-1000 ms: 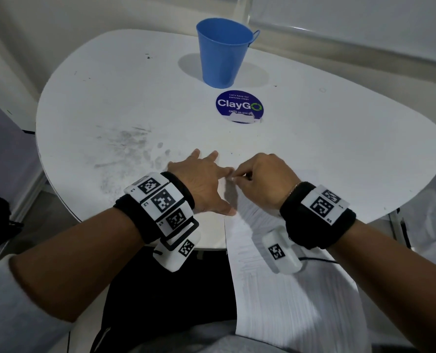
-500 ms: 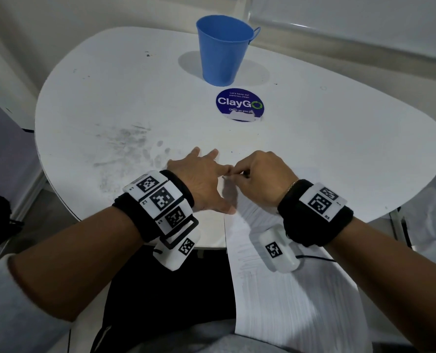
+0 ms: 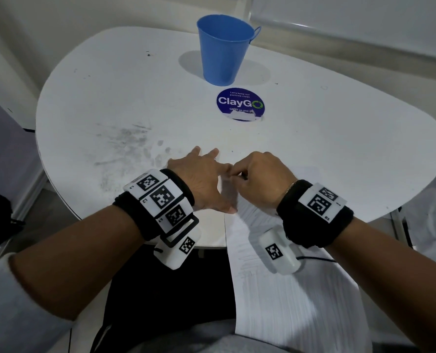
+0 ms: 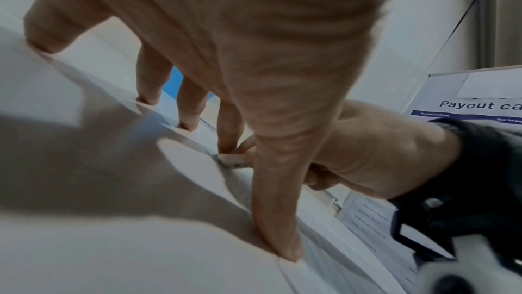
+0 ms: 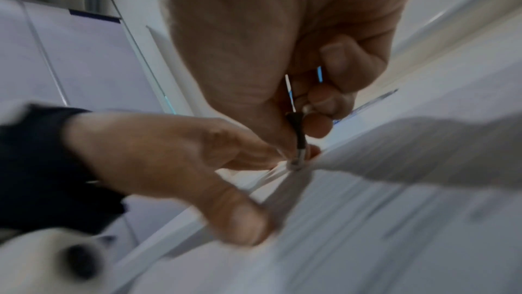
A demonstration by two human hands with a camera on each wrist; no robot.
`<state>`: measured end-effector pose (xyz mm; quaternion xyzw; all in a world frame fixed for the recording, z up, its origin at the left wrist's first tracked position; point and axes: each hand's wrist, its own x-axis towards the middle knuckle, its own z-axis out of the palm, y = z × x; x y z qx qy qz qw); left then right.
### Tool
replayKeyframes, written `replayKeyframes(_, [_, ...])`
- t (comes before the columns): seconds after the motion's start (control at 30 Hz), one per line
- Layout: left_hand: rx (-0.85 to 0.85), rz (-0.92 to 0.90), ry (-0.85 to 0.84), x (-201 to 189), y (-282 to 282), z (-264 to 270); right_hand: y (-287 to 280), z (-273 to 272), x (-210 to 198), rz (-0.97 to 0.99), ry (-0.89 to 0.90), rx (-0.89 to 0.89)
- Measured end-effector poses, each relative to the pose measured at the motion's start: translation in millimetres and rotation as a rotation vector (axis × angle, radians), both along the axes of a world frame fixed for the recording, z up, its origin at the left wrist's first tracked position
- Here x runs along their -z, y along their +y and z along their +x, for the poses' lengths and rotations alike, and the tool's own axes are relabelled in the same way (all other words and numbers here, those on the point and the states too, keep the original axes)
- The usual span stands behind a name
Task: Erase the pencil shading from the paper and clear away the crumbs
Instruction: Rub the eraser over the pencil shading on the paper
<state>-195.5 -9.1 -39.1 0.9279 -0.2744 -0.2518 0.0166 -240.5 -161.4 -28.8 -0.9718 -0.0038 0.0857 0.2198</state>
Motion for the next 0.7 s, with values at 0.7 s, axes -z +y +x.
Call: replayKeyframes(0.7, [0.004, 0.0, -0.002, 1.7, 0.7, 1.5, -5.0, -2.5, -7.5, -0.016, 0.003, 0.0])
